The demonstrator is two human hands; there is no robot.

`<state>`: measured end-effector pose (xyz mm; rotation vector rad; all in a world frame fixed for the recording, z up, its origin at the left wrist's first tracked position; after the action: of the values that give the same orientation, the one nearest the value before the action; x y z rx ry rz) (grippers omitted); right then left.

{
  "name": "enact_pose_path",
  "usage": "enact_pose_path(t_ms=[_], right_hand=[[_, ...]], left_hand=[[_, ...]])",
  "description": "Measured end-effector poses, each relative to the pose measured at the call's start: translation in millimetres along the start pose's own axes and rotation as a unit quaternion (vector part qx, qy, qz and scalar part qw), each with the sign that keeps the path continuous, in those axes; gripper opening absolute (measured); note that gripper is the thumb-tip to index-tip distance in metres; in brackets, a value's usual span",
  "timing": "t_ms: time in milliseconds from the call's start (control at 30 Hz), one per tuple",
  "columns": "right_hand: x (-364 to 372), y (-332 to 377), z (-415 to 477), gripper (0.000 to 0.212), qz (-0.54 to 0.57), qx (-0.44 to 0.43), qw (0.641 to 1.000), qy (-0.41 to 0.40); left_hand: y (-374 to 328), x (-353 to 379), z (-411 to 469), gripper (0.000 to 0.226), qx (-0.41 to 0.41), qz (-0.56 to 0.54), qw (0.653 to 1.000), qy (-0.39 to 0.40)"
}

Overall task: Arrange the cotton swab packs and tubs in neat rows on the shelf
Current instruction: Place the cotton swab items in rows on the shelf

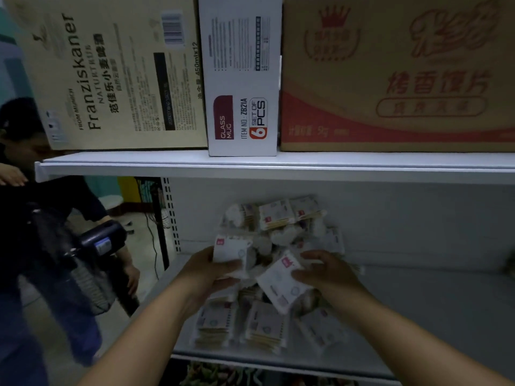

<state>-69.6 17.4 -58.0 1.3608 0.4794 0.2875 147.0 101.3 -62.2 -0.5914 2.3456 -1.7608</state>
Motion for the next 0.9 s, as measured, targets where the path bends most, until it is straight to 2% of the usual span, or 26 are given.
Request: enact_pose_path(t_ms=[133,300,500,667,900], right_hand=[[-32.5,0.7,-13.9,0.019,0.068,0.019,0.997,-0.031],[-89.6,1.3,-35.3,0.007,0.082,0.011,0.995,-0.048],[-190.9,-14.2,-77.2,0.012,0.154,0.033,0.986,-0.054],[-296.8,-32.5,-119.9,0.032,0.159,0.019,0.984,-0.078],[-409.7,-51.9,-171.7,0.028,0.163,-0.003,0.975,-0.152]], left_hand=[[2.6,40.8,-10.7,0.029,-0.017,-0.058,0.993,0.099],[14.1,100.4,-28.8,0.032,-0.023,-0.026,0.992,0.124],[40.5,213.0,-49.3,0.028,-0.023,0.061,0.992,0.105],[67.8,327.0,-58.2,0.036,-0.025,0.077,0.988,0.131],[91.4,452.9,-65.2,0.03,-0.054,0.07,0.981,0.172]])
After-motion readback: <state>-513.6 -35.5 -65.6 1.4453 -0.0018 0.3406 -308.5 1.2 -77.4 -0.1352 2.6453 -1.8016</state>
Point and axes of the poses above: each hand's wrist, its own z-axis towards the middle knuckle, its own x-axis out of the palm, y = z × x, the point moved 4 cm from there along z, towards the middle knuckle, and after that the axes turned 11 degrees about -x, right-handed, at the moved point
